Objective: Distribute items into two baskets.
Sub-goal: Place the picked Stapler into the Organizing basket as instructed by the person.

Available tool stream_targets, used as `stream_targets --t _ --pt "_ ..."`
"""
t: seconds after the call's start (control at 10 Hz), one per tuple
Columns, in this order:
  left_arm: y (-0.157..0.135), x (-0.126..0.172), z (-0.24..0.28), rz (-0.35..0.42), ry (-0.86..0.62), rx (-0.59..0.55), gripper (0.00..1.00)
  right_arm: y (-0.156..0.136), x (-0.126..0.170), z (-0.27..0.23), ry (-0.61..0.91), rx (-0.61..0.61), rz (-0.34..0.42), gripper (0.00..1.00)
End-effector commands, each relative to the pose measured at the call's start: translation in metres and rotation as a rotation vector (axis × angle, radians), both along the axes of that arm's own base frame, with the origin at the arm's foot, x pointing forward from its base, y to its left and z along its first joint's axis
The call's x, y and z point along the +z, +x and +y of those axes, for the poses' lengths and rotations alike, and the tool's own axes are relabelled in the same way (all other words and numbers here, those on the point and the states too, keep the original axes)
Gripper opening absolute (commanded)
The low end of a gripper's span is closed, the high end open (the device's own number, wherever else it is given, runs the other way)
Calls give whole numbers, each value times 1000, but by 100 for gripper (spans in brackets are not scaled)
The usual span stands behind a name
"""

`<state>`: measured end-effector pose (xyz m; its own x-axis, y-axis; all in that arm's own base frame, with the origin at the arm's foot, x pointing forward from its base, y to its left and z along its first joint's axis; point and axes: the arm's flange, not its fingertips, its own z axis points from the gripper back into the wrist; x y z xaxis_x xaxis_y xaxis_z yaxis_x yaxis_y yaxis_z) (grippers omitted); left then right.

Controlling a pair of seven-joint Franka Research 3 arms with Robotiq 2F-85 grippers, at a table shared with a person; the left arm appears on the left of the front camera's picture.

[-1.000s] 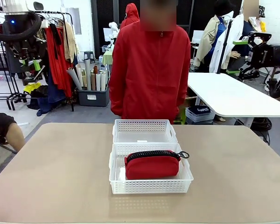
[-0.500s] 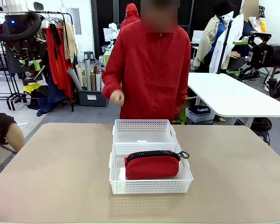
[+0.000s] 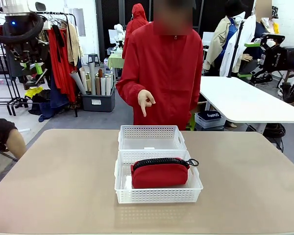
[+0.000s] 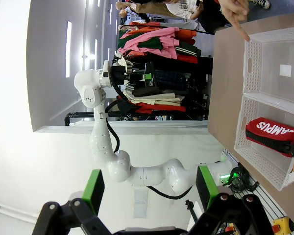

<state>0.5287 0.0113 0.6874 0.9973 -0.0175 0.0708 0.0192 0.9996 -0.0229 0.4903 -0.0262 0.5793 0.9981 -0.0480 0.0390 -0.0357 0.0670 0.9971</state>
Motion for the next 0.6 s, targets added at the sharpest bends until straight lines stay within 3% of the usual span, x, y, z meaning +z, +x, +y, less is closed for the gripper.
stream_targets --t 0.0,0.5 --pt "-3 1 1 -1 7 14 0 -3 1 3 -4 -11 -4 100" --pt "-3 1 1 -1 7 14 0 -3 1 3 -4 -11 -4 100"
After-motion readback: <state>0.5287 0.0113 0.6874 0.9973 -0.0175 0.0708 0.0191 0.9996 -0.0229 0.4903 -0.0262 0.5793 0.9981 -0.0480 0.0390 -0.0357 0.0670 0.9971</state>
